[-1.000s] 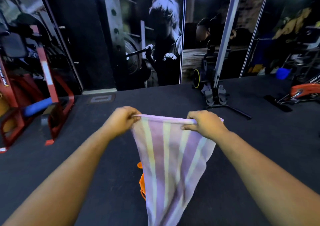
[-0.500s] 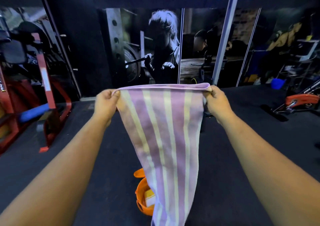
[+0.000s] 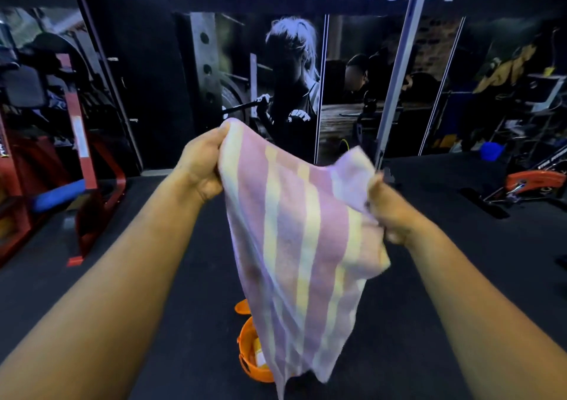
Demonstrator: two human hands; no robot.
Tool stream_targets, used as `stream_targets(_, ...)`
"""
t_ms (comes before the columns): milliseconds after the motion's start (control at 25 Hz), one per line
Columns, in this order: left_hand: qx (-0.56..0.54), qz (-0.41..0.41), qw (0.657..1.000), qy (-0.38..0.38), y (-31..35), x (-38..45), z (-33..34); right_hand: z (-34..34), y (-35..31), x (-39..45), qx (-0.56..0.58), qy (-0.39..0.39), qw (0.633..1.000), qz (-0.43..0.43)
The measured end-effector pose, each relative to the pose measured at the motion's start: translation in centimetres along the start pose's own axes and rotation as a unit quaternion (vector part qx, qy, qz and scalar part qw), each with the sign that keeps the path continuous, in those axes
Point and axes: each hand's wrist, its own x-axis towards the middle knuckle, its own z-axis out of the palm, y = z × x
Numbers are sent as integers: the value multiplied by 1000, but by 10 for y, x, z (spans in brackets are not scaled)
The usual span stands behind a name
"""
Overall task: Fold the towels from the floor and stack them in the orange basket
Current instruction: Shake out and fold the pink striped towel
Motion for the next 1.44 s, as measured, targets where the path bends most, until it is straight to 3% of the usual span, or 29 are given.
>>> stream_targets(80,-51,-17,998,-12,8,1,12,4,18,-16,-166,-146,974,53)
stream_targets(160,-86,-28,996,-16,1,4,16,12,27,-18,-200,-178,960,87)
stream_targets(240,-50,-2,997,-50,-31,2,5,22,22,-15,-95,-106,987,77)
stream_targets(320,77,-44,990,-112,-88,-22,-15,30,12,-10,73,-45,995,51)
stream_targets(480,332,-186,910,-167,-198,-78,-37,39,-16,-6,223,4,975,-15)
stream_targets(560,280,-228,913,-189,-221,-97,-34,46,-33,-3,246,31,968,-50)
stream_targets(720,105,-243,938,-222,-228,-113,-38,33,-28,22,284,186,938,-63)
stream_targets(800,58,-235,946,-218,-224,-119,-37,17,-13,33,303,178,935,-39)
stream_targets(1040,-52,-207,975,-56,-201,-99,-18,19,111,-34,26,58,995,80)
stream_targets(1200,-18,-217,973,-74,-193,-93,-15,43,173,-104,-43,-60,980,184)
stream_targets(1280,50,-225,970,-74,-196,-86,-14,48,178,-106,-35,-25,985,167)
stream_targets(1440,241,-228,942,-40,-183,-60,-28,35,187,-69,-176,189,961,102)
